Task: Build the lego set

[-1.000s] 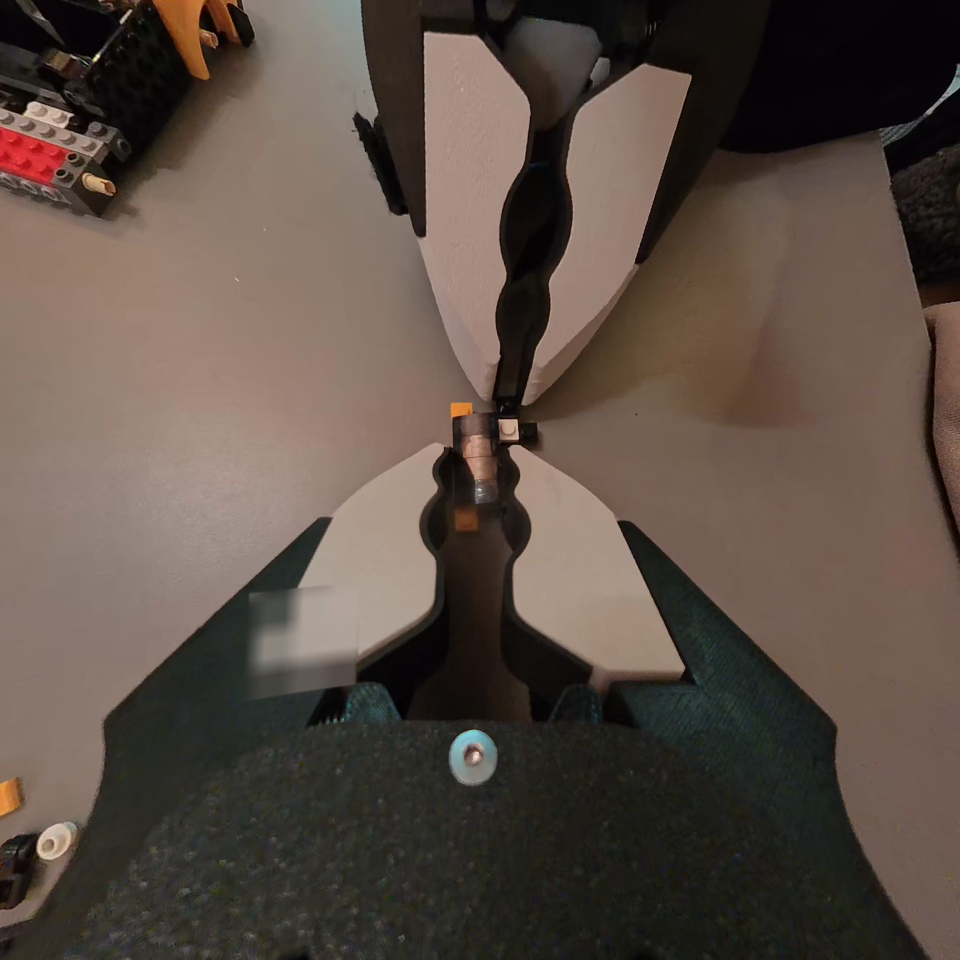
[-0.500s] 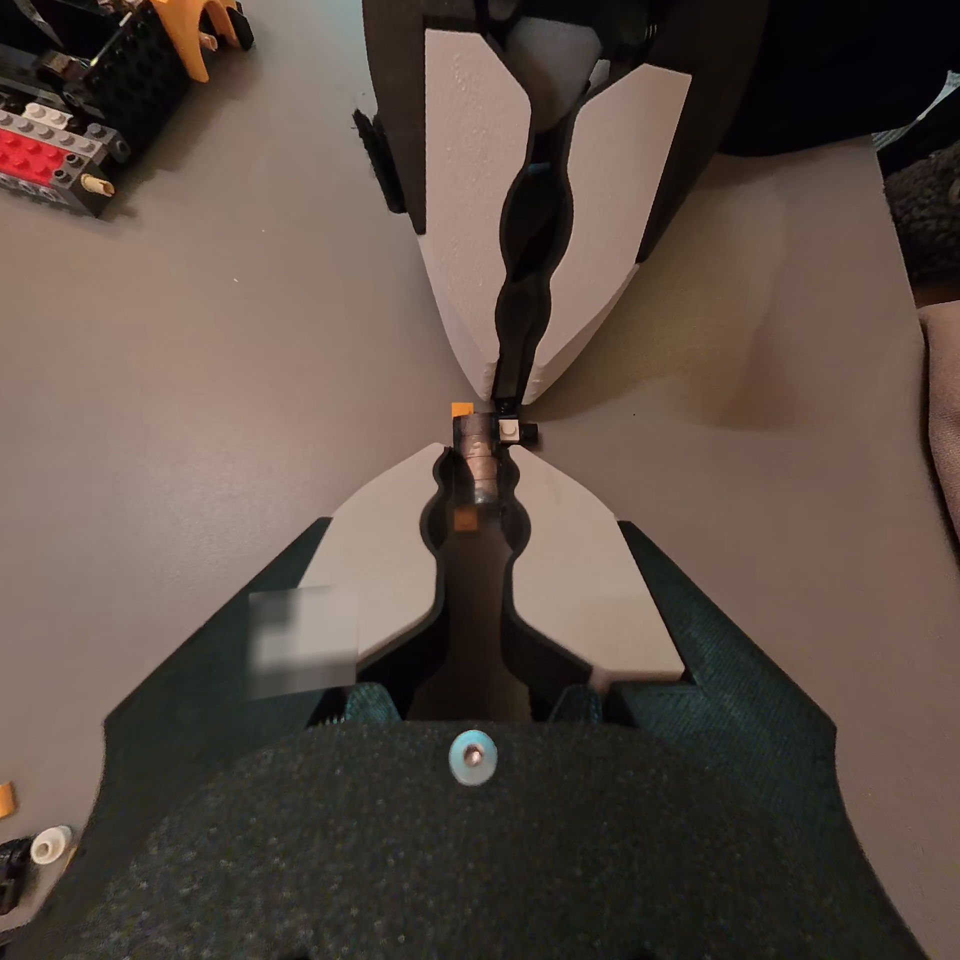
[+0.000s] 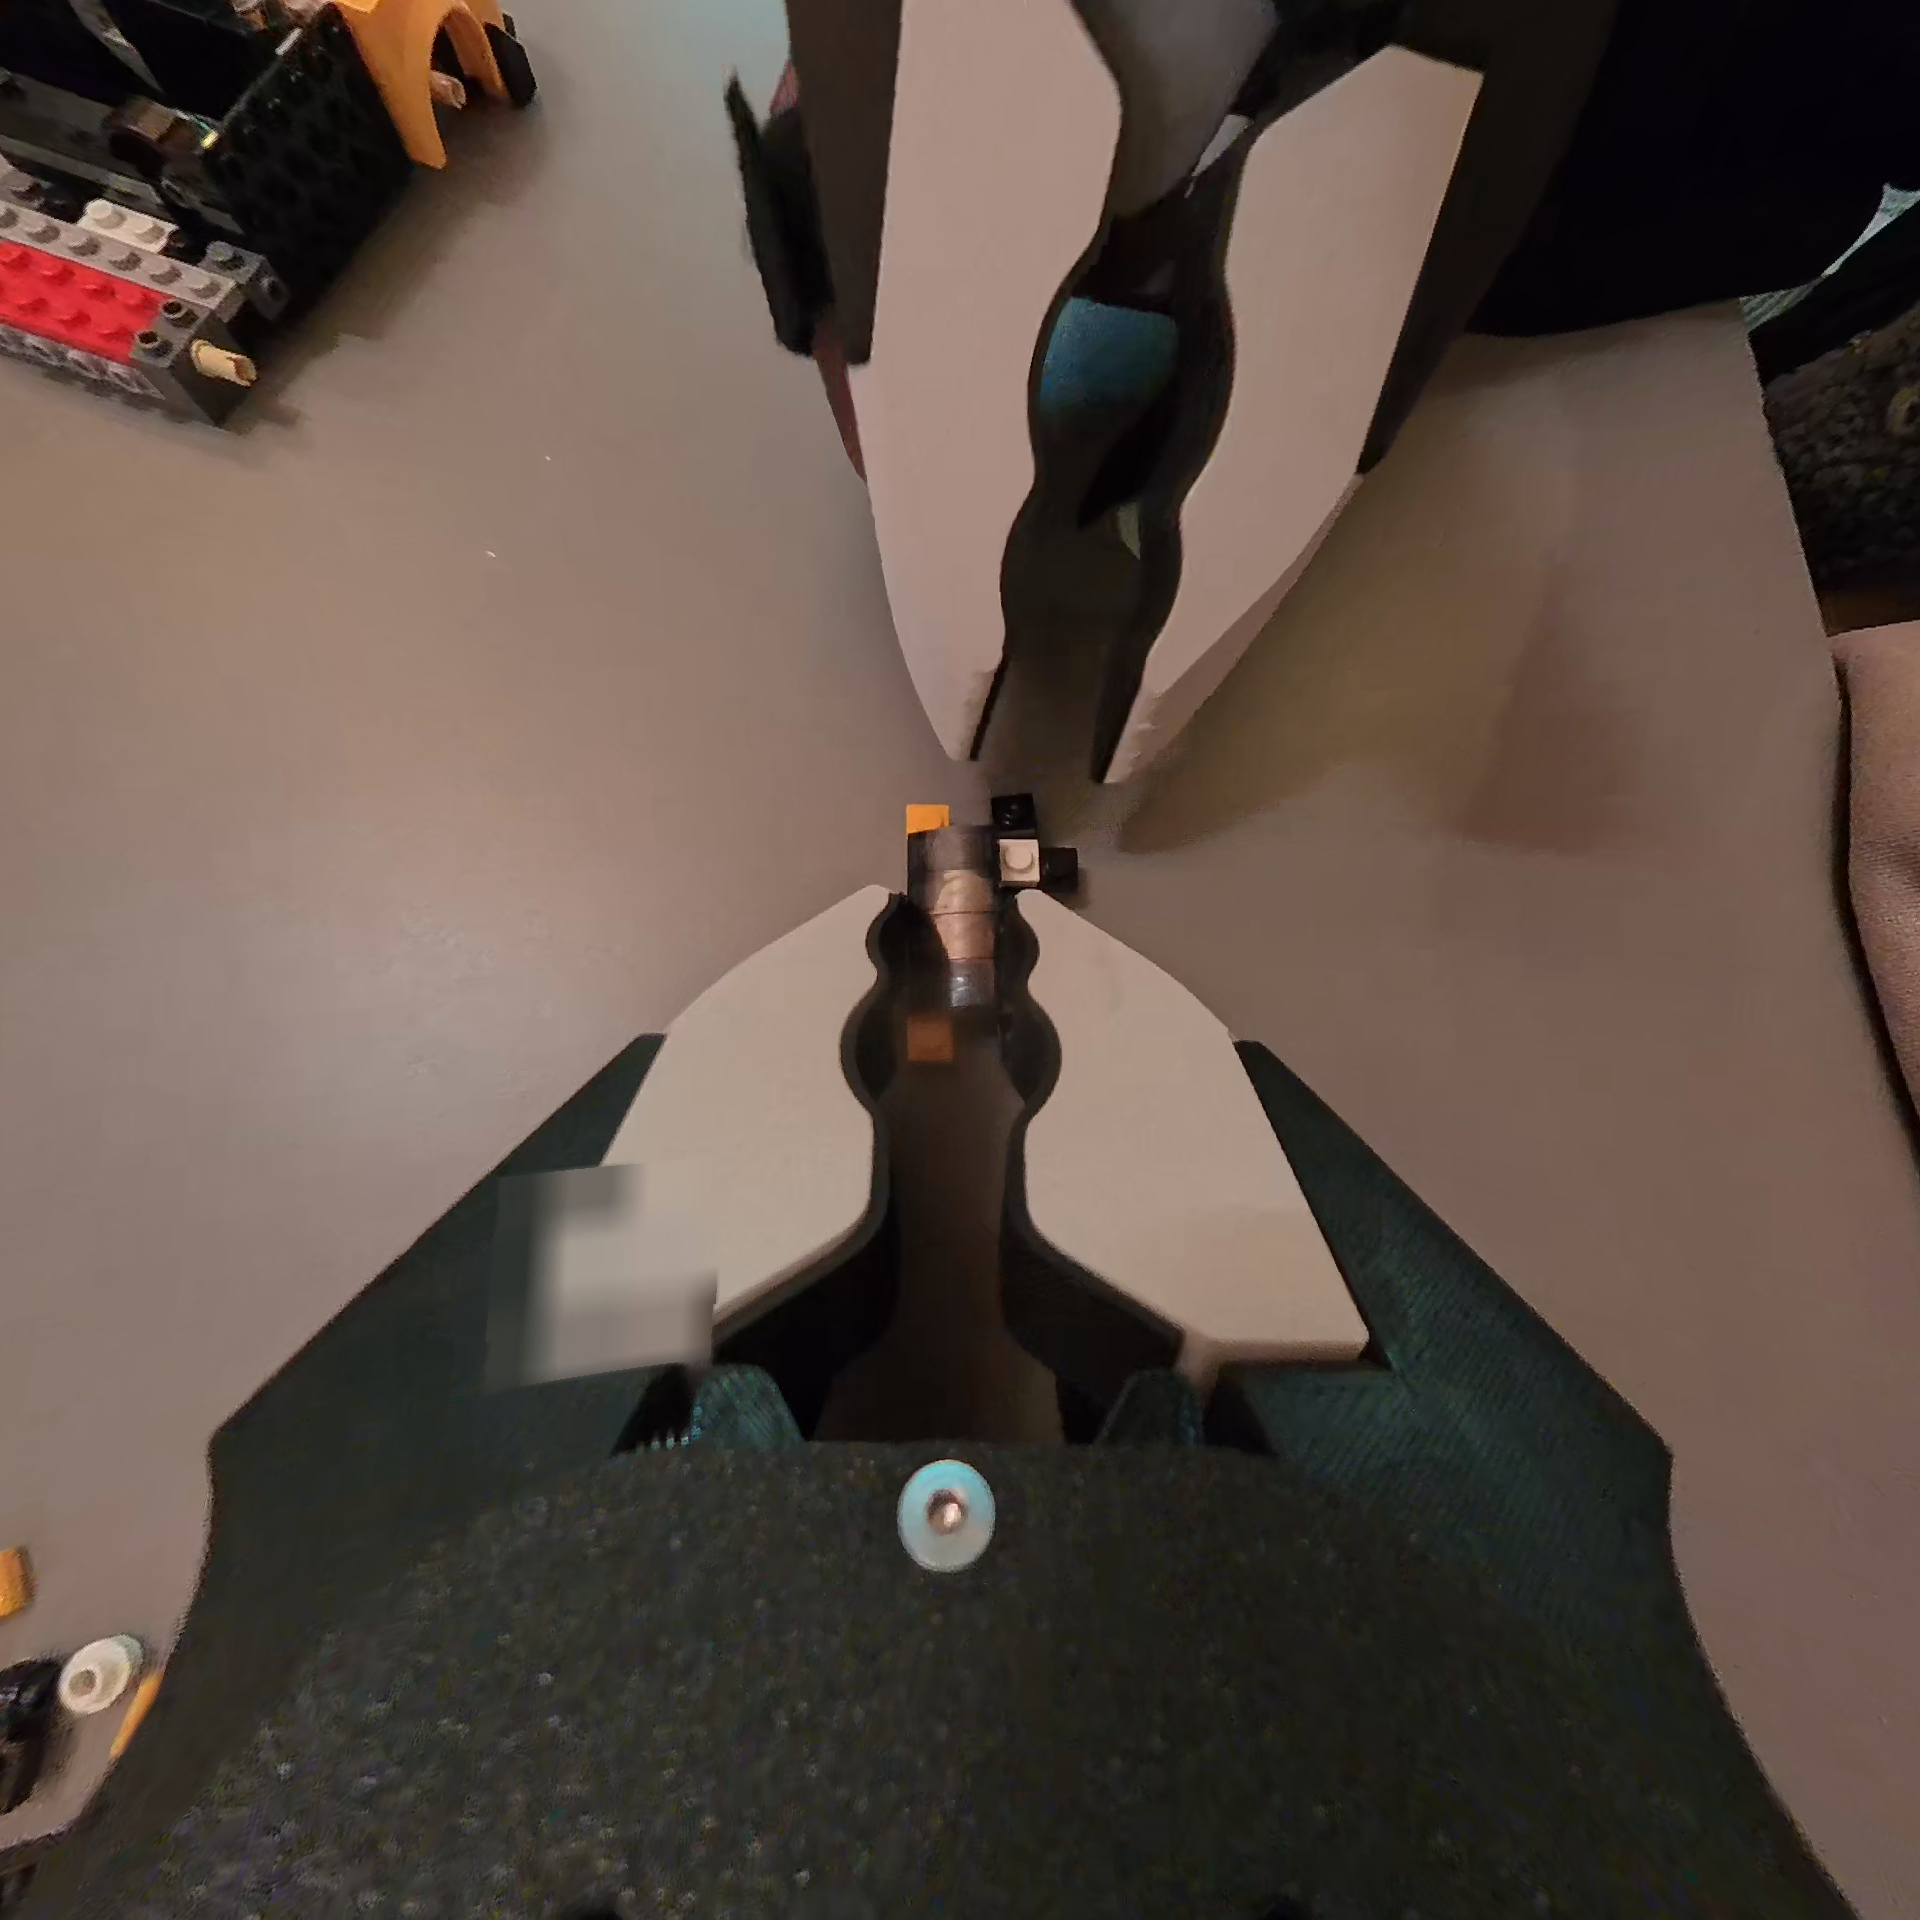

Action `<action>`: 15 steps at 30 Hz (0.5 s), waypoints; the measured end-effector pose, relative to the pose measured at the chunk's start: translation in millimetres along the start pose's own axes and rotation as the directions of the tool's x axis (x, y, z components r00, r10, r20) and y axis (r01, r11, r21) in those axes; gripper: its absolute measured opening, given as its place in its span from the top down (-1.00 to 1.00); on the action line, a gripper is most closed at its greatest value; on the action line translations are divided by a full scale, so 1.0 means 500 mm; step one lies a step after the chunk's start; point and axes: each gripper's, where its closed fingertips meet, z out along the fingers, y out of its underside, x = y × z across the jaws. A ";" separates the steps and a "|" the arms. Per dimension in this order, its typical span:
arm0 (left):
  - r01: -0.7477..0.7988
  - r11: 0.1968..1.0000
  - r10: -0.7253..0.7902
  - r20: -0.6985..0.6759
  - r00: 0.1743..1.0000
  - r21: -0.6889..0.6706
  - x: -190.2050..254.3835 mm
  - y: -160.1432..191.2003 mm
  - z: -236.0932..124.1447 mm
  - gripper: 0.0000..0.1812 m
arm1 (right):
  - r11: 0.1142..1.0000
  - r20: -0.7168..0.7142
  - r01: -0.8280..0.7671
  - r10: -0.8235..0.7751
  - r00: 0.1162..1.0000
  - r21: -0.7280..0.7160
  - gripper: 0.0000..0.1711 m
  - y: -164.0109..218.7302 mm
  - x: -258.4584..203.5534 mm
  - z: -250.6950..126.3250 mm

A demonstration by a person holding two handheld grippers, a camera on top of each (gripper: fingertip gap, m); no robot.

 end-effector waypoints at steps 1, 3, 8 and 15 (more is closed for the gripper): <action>0.011 1.000 -0.011 -0.002 1.000 0.000 -0.002 0.001 -0.002 0.82 | 0.999 -0.035 0.048 -0.047 0.998 0.009 0.73 -0.006 0.002 -0.004; 0.031 1.000 -0.031 -0.003 1.000 0.002 -0.007 0.001 -0.009 0.82 | 0.989 -0.106 0.149 -0.145 0.984 0.023 0.72 -0.020 0.005 -0.010; 0.061 0.998 -0.061 0.008 0.998 0.018 -0.019 -0.011 -0.037 0.82 | 0.893 -0.312 0.440 -0.447 0.839 -0.094 0.73 -0.034 0.022 -0.005; 0.059 0.998 -0.059 0.012 0.998 0.015 -0.015 -0.018 -0.049 0.82 | 0.815 -0.382 0.547 -0.575 0.723 -0.191 0.75 -0.036 0.029 0.010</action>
